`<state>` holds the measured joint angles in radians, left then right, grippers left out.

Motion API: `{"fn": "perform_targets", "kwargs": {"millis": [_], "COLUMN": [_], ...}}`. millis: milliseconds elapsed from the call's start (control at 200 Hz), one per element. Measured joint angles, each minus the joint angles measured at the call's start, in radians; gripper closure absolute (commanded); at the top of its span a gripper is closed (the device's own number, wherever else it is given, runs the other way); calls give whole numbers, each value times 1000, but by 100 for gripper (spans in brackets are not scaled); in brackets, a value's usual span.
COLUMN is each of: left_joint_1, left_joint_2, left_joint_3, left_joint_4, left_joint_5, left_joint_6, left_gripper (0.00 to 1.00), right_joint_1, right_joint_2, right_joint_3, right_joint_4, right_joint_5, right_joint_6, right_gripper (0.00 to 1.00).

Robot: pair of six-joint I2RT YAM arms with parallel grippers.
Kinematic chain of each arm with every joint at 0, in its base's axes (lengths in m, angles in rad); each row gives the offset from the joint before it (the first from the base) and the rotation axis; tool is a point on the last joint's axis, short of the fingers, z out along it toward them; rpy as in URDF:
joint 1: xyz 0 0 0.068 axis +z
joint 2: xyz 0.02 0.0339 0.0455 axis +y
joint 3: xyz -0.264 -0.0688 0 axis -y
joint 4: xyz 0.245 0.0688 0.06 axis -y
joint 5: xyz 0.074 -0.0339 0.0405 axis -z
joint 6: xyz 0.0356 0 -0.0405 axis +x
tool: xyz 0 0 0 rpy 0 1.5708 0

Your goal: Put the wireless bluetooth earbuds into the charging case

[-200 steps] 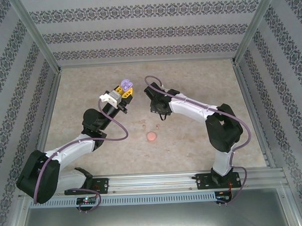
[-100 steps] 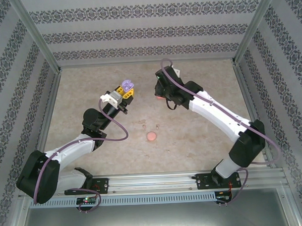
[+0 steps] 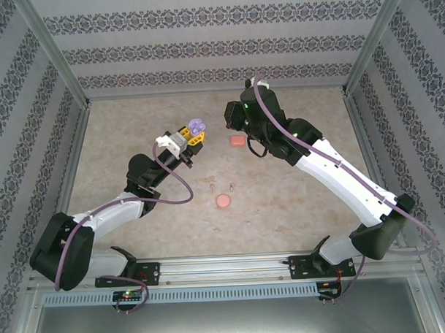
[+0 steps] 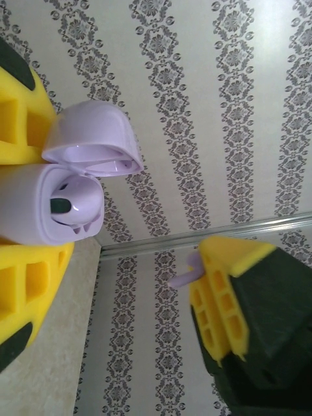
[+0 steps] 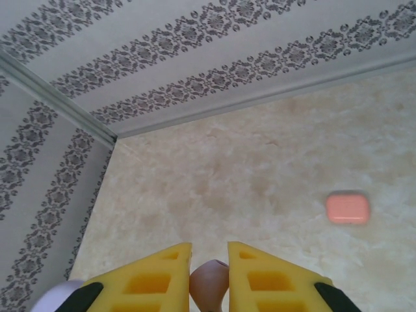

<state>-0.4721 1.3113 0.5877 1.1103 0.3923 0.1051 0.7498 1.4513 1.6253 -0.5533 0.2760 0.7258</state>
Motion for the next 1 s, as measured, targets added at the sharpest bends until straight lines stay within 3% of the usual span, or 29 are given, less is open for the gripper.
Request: {"fn": "perform_targets", "kwargs": {"millis": [999], "left_joint_1": [-1], "left_joint_2": [43], "left_joint_3": [41], "left_joint_4": [1], "left_joint_5": [45], "left_joint_6": [-9], "left_gripper": [100], "right_joint_1": [119], "right_joint_2": [64], "right_joint_3": [-9], "right_joint_4": [177], "right_joint_5": [-16], "right_joint_6": [-17], "right_gripper": [81]}}
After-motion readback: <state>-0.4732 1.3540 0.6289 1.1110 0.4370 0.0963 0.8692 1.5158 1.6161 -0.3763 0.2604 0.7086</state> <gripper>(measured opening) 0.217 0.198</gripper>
